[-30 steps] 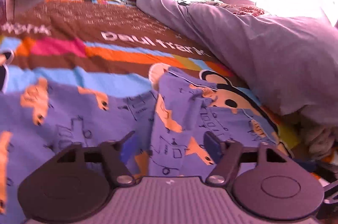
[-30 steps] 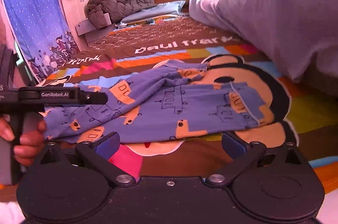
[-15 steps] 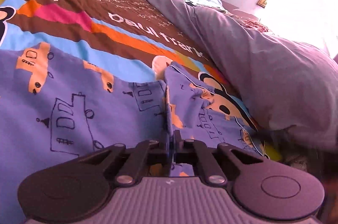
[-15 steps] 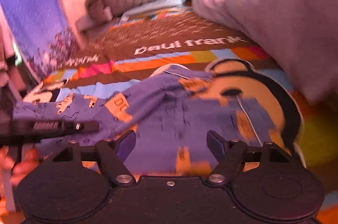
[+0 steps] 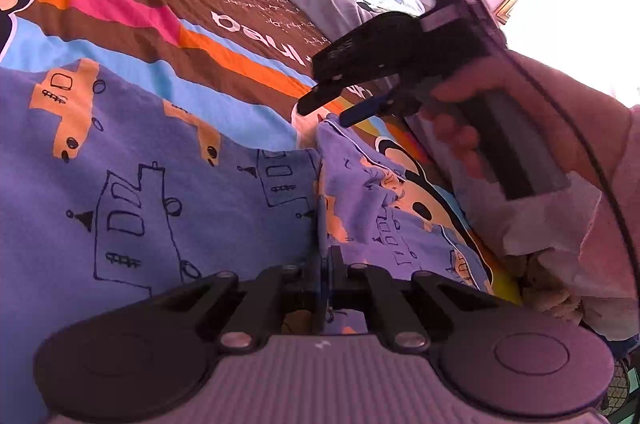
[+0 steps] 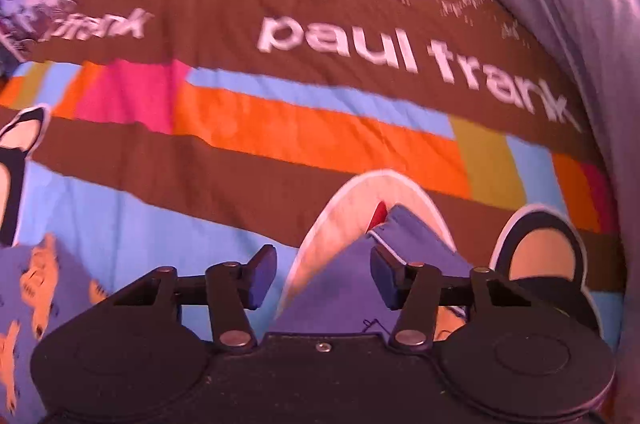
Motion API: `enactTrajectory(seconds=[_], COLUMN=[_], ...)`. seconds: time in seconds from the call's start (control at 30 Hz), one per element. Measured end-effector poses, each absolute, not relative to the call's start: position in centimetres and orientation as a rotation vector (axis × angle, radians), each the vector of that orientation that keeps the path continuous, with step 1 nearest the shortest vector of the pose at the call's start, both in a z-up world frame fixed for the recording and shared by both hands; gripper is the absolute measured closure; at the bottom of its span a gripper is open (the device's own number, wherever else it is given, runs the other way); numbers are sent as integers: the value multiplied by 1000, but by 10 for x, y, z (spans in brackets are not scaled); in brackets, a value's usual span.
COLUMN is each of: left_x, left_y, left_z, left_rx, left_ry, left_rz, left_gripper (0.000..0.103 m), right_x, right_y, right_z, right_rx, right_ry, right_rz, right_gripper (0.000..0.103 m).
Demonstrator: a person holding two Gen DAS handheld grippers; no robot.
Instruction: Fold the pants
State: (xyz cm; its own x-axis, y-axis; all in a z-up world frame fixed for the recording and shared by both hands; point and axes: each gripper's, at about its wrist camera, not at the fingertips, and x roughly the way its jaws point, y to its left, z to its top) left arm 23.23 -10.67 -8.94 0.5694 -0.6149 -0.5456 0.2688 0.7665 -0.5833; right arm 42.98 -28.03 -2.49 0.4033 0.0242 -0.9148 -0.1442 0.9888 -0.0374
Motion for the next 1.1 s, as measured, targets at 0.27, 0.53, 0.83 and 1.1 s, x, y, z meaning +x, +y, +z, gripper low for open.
enactTrajectory(seconds=[0.27, 0.53, 0.83, 1.1], left_x=[233, 216, 188, 186], left_y=[-106, -127, -178, -199], left_z=[-91, -62, -40, -56], left_rx=[-479, -294, 6, 137], left_ry=[818, 721, 738, 879], left_rz=[-539, -562, -629, -675], left_gripper=[100, 100, 100, 100], right_x=[436, 404, 305, 178], right_y=[-292, -334, -410, -470], right_z=[-51, -9, 54, 0], right_rx=[-119, 7, 179, 273], right_ry=[1155, 990, 862, 803], right_rz=[-13, -12, -11, -112], right_gripper=[103, 103, 103, 103])
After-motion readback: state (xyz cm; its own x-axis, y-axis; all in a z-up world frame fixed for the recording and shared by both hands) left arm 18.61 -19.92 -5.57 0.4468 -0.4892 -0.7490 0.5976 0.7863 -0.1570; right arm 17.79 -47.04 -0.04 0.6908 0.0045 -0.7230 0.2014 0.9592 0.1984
